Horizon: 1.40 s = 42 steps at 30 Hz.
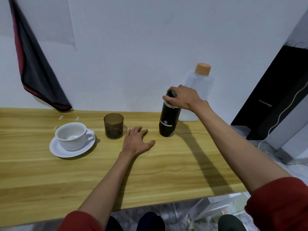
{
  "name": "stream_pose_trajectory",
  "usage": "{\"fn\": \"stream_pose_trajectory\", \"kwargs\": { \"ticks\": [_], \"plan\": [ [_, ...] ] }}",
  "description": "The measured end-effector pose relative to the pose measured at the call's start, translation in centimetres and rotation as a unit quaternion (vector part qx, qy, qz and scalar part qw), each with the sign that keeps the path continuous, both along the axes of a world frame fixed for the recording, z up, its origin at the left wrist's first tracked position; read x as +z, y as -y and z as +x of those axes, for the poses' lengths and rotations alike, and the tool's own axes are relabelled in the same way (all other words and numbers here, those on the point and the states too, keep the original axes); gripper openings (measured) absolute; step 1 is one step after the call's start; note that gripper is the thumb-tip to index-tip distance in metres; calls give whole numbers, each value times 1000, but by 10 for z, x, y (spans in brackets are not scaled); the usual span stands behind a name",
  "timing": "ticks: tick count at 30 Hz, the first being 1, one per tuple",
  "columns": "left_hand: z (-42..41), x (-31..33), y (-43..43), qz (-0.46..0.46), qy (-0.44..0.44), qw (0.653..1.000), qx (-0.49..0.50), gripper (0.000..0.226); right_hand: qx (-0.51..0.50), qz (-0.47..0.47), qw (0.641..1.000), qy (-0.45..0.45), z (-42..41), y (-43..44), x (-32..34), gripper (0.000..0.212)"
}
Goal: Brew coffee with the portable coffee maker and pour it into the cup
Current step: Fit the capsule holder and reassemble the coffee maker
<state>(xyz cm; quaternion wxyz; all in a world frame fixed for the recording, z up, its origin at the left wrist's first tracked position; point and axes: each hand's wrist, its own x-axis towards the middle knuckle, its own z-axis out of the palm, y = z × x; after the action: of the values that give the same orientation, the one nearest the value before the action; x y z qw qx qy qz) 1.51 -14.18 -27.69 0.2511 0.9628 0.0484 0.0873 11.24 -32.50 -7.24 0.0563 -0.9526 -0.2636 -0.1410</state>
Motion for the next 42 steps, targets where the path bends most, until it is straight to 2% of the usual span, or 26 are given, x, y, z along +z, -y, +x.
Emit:
{"fn": "stream_pose_trajectory", "kwargs": {
  "ticks": [13,16,19,22,25,27,30,34,37,40,42],
  "plan": [
    [-6,10,5,12,-8,1000,1,78,-13,8,999,-47,5,-2,-9,47],
    [-10,21,7,19,-19,1000,4,70,-11,10,999,-42,7,-2,-11,44],
    [-13,42,6,61,16,998,-6,57,-12,10,999,-38,9,-3,-12,43],
    [-14,70,-3,141,83,986,-18,48,-12,12,999,-37,10,-3,-13,43],
    [-16,93,-26,178,141,974,4,51,-12,18,999,-39,10,-2,-15,43],
    [-18,102,-47,181,150,971,38,61,-8,19,999,-37,10,-2,-15,43],
    [-23,106,-73,154,113,976,101,85,-6,20,999,-34,10,-2,-16,43],
    [-28,102,-82,76,-5,986,146,108,-6,23,999,-34,10,-2,-17,43],
    [-28,93,-83,18,-48,984,169,103,-7,26,999,-36,10,-2,-18,42],
    [-26,87,-81,-45,0,980,192,89,-8,30,999,-39,9,-2,-18,41],
    [-24,88,-75,-88,31,978,188,91,-9,29,999,-39,10,-2,-19,43]
  ]
}}
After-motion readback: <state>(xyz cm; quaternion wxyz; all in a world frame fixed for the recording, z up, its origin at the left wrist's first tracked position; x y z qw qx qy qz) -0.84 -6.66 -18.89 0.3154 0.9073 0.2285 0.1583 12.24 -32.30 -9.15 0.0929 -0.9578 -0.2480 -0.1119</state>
